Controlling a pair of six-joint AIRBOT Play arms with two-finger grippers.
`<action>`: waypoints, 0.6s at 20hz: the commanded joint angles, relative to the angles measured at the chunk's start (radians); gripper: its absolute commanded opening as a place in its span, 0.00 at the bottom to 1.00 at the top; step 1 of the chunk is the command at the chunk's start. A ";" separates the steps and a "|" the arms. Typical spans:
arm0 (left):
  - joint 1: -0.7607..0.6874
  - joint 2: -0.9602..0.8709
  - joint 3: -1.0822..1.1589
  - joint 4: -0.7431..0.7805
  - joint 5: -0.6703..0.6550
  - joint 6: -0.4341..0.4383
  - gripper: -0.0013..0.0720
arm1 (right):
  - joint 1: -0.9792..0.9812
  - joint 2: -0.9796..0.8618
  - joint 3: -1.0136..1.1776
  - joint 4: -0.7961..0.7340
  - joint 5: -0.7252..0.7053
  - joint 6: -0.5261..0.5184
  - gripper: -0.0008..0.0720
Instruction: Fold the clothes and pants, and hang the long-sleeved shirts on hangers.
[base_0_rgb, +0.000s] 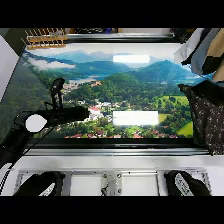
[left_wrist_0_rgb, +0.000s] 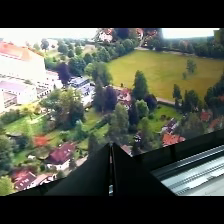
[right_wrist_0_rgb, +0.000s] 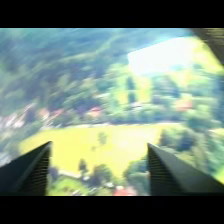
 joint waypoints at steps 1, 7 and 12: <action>0.000 0.000 0.000 0.000 0.009 0.000 0.03 | 0.233 -0.024 -0.028 0.063 -0.016 -0.077 0.23; 0.000 0.000 0.000 -0.008 0.007 0.000 0.02 | 0.338 -0.054 -0.028 0.070 0.054 -0.076 0.05; 0.000 0.000 0.000 -0.008 0.007 0.000 0.02 | 0.337 -0.053 -0.028 0.071 0.052 -0.076 0.04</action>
